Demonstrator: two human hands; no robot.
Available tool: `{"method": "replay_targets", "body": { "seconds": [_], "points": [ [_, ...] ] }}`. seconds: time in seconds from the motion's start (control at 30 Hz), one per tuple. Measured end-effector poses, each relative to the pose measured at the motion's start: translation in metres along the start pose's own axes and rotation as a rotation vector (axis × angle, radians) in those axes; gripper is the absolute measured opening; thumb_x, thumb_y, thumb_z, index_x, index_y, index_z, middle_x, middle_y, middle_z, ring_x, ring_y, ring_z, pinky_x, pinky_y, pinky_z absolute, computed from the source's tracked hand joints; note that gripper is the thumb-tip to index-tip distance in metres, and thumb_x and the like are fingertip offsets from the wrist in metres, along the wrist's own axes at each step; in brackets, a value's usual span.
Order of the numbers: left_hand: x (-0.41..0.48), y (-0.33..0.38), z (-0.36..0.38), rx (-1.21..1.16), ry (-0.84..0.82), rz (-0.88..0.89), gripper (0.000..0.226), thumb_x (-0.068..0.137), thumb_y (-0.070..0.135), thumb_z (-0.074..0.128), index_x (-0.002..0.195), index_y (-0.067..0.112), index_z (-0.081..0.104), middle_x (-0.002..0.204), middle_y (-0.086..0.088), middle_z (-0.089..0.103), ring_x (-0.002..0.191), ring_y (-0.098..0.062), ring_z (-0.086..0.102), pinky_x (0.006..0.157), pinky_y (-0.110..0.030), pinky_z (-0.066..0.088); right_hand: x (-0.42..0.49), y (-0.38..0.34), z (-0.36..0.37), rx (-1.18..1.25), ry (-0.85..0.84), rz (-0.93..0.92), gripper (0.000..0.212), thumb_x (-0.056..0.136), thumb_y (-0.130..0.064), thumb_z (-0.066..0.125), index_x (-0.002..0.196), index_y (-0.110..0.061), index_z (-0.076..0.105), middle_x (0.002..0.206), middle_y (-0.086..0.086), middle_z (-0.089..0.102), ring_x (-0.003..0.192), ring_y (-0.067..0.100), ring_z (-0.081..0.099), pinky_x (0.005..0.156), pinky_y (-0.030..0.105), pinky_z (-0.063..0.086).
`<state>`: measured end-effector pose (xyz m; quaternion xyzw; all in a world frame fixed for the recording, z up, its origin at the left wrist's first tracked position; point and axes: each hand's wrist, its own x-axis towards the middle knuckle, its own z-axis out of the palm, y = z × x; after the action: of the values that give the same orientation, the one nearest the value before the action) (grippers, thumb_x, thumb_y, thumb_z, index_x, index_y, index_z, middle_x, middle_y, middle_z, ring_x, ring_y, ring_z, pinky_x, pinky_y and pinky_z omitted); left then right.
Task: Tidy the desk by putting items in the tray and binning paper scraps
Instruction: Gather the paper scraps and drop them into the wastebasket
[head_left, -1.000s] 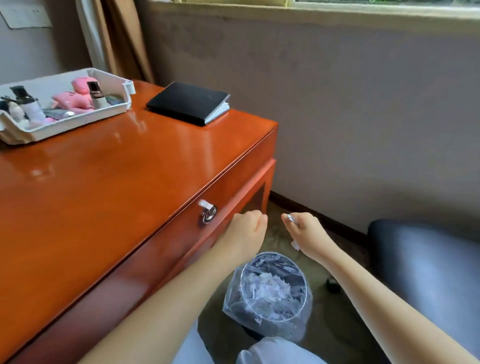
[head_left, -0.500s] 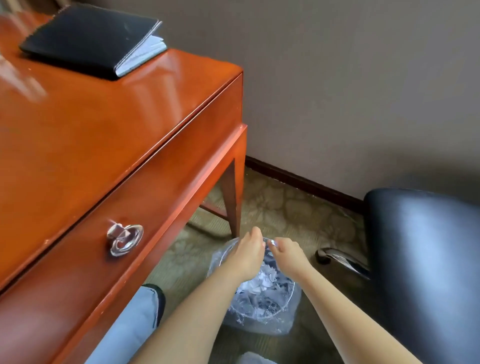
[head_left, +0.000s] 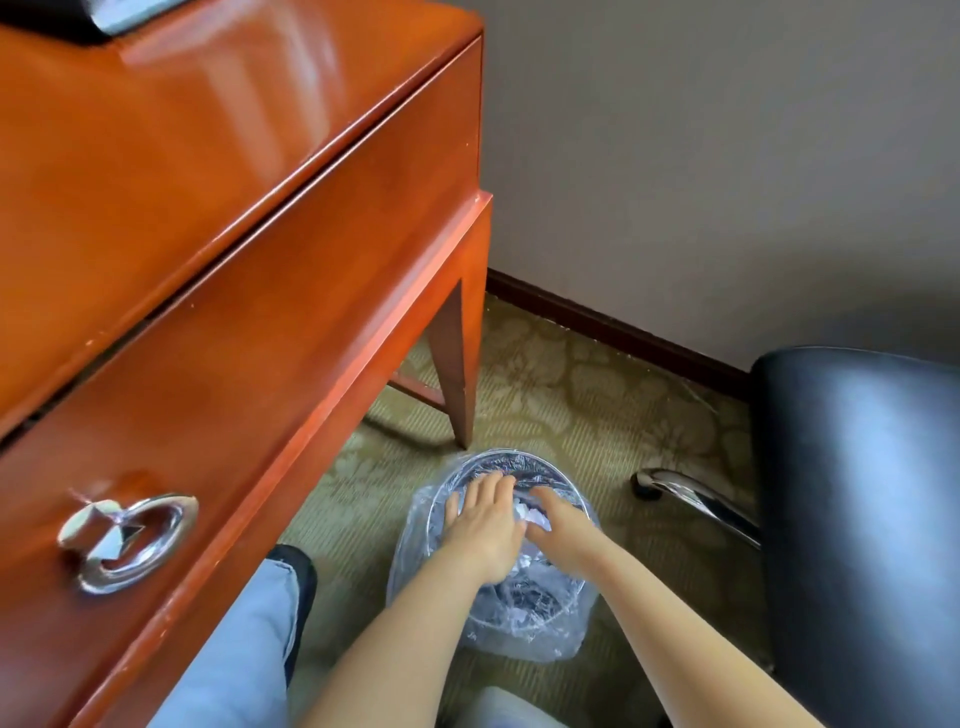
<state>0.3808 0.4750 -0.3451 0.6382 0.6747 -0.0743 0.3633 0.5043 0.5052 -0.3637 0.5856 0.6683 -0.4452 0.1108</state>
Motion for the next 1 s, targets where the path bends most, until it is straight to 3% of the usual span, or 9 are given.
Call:
{"method": "replay_targets", "body": {
  "seconds": [0.2,0.3,0.43,0.63,0.87,1.0],
  "points": [
    [-0.022,-0.004,-0.021,0.066,-0.013,-0.014,0.058,0.102,0.031,0.027,0.151,0.014,0.001,0.160,-0.001,-0.007,0.148,-0.018,-0.010,0.118,-0.044,-0.003,-0.019,-0.014,-0.022,-0.081,0.035,-0.024,0.053,0.099,-0.027,0.040,0.147,-0.010,0.024,0.149,0.009,0.039,0.129,0.025,0.045,0.100,0.028,0.036],
    [-0.042,0.003,-0.043,0.094,0.046,-0.007,0.058,0.101,0.035,0.027,0.151,0.011,0.008,0.160,-0.004,0.000,0.148,-0.021,-0.005,0.119,-0.042,0.001,-0.035,-0.030,-0.039,-0.125,0.082,-0.061,0.050,0.099,-0.029,0.039,0.144,-0.009,0.032,0.146,0.010,0.043,0.131,0.025,0.043,0.102,0.030,0.035],
    [-0.078,0.014,-0.078,0.153,0.124,0.040,0.058,0.101,0.037,0.028,0.150,0.011,0.013,0.160,-0.005,0.004,0.148,-0.021,-0.002,0.118,-0.042,0.003,-0.059,-0.057,-0.064,-0.233,0.158,-0.132,0.039,0.099,-0.028,0.039,0.131,-0.006,0.045,0.134,0.011,0.051,0.118,0.029,0.052,0.095,0.035,0.043],
    [-0.158,0.026,-0.136,0.325,0.313,0.102,0.059,0.100,0.039,0.029,0.150,0.012,0.013,0.160,-0.007,0.000,0.148,-0.021,-0.004,0.119,-0.044,0.003,-0.114,-0.104,-0.106,-0.411,0.277,-0.255,0.049,0.098,-0.031,0.039,0.145,-0.019,0.030,0.152,0.004,0.033,0.134,0.028,0.039,0.108,0.043,0.036],
    [-0.259,0.026,-0.189,0.444,0.512,0.155,0.060,0.100,0.042,0.029,0.151,0.017,0.011,0.161,-0.003,0.003,0.148,-0.020,-0.003,0.120,-0.042,0.004,-0.199,-0.175,-0.139,-0.561,0.470,-0.439,0.044,0.098,-0.036,0.039,0.140,-0.023,0.037,0.146,0.001,0.042,0.130,0.027,0.044,0.103,0.044,0.043],
    [-0.317,0.007,-0.209,0.457,0.582,0.091,0.060,0.100,0.043,0.027,0.151,0.019,0.008,0.161,-0.001,0.002,0.148,-0.019,-0.003,0.121,-0.043,0.004,-0.250,-0.220,-0.138,-0.664,0.552,-0.579,0.053,0.098,-0.036,0.039,0.148,-0.024,0.025,0.154,-0.002,0.030,0.141,0.022,0.030,0.112,0.038,0.033]
  ]
}}
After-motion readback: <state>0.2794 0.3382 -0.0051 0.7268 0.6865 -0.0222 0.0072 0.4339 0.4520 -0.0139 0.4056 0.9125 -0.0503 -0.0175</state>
